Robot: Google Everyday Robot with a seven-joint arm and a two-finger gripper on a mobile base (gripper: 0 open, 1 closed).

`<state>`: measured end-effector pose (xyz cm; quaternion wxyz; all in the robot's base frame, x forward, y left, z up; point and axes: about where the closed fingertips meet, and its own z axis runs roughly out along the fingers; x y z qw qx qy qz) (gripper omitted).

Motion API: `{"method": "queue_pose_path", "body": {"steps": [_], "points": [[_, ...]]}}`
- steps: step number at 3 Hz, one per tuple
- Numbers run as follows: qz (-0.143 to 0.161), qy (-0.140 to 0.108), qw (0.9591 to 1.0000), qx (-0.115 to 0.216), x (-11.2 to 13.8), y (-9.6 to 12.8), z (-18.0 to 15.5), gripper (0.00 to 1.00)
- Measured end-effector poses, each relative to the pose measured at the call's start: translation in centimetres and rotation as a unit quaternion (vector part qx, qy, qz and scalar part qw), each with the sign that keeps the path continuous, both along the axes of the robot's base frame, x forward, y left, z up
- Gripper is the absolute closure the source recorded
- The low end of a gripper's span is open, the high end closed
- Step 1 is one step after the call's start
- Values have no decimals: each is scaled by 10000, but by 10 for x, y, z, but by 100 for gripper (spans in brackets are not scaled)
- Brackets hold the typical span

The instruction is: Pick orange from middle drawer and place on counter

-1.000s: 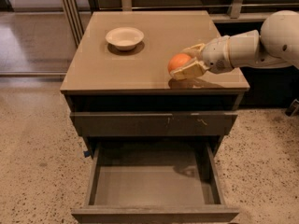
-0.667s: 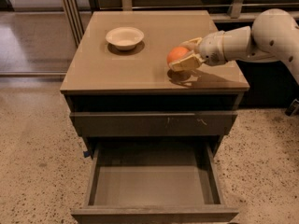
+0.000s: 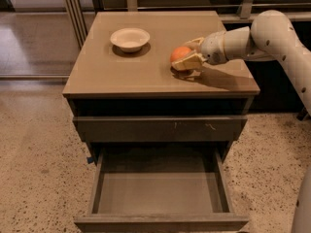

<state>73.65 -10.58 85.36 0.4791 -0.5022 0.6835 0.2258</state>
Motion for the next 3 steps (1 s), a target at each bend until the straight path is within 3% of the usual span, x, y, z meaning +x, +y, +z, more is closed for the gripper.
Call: {"method": "queue_pose_path", "body": {"steps": [1, 3], "points": [[42, 104, 9999, -74, 6, 3, -8, 100], [42, 105, 9999, -74, 6, 3, -8, 58]]}}
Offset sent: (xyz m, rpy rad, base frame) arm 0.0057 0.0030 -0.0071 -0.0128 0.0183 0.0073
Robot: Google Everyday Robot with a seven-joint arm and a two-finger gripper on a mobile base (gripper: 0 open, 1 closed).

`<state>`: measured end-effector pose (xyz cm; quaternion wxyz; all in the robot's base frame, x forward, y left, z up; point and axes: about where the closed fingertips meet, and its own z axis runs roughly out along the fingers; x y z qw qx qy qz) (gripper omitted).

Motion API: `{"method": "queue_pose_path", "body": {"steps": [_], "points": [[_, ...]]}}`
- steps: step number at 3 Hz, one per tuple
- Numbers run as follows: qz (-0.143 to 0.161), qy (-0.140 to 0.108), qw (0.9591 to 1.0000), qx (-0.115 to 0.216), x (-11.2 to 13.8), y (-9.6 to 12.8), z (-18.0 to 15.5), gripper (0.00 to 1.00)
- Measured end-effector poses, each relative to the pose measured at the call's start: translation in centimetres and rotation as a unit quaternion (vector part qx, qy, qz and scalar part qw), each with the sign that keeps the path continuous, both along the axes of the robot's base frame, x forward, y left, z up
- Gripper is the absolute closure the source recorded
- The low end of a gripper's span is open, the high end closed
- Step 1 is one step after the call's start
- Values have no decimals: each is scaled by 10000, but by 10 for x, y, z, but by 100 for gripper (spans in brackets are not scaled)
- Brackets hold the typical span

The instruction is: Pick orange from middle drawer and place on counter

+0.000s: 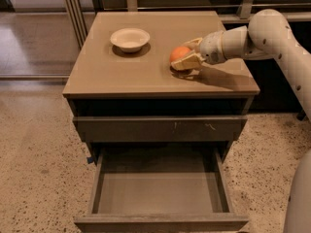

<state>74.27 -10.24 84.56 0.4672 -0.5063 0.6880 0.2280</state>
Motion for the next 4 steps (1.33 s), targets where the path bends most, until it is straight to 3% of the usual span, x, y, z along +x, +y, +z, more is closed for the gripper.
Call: {"method": "queue_pose_path", "body": {"steps": [2, 3, 4], "points": [[0, 0, 10000, 0, 0, 0, 0, 11], [1, 1, 10000, 0, 0, 0, 0, 0], [1, 1, 10000, 0, 0, 0, 0, 0]]}}
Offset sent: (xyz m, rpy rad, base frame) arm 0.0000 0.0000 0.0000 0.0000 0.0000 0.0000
